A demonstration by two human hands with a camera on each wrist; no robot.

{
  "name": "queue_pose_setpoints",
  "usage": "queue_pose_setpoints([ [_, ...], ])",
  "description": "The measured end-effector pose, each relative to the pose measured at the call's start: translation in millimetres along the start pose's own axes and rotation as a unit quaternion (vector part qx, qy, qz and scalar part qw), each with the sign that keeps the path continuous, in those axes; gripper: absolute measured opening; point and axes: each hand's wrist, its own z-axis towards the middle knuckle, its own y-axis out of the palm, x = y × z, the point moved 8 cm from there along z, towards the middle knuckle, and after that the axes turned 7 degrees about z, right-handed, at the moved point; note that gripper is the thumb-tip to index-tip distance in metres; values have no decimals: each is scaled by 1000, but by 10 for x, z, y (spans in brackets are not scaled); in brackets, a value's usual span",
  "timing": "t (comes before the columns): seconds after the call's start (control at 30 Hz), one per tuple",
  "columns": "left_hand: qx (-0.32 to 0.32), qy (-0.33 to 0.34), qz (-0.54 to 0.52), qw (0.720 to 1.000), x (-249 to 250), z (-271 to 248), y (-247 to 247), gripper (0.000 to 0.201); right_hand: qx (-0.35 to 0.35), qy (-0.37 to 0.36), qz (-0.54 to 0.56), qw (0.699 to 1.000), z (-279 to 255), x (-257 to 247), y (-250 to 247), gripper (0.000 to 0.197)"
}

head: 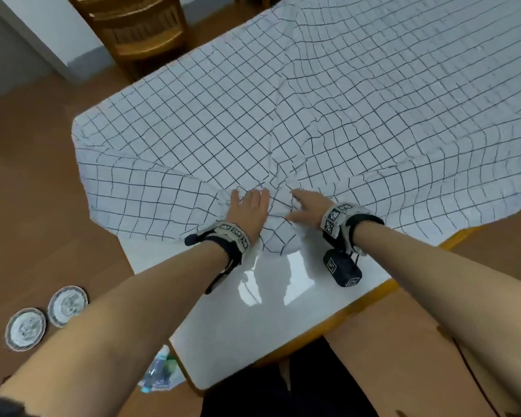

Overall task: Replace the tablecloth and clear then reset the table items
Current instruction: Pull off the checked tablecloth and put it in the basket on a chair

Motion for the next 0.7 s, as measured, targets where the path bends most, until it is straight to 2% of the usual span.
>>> queue_pose_setpoints([
  [0.07, -17, 8, -16, 1000, 20, 107, -41, 106, 42, -17, 26, 999, -135, 48, -106, 61],
  [0.2, -26, 24, -33, 999, 19, 223, -95, 90, 113, -29, -6, 993, -442, 319, -342, 77],
  [0.3, -23, 28, -47, 998, 22, 253, -108, 86, 122, 30, -103, 987, -643, 754, -431, 101],
  [0.37, -19, 27, -51, 998, 28, 258, -106, 84, 123, 83, -152, 977, -732, 1061, -494, 107],
  [0.5, -16, 26, -51, 998, 27, 261, -67, 83, 121, 149, -130, 973, -728, 1463, -600, 108],
  [0.6, -6, 28, -55, 998, 19, 264, -63, 80, 90, 168, -123, 974, -652, 1632, -475, 97],
  [0.7, 4, 28, -58, 998, 16, 259, -54, 77, 113, 180, -96, 972, -589, 1706, -377, 88],
])
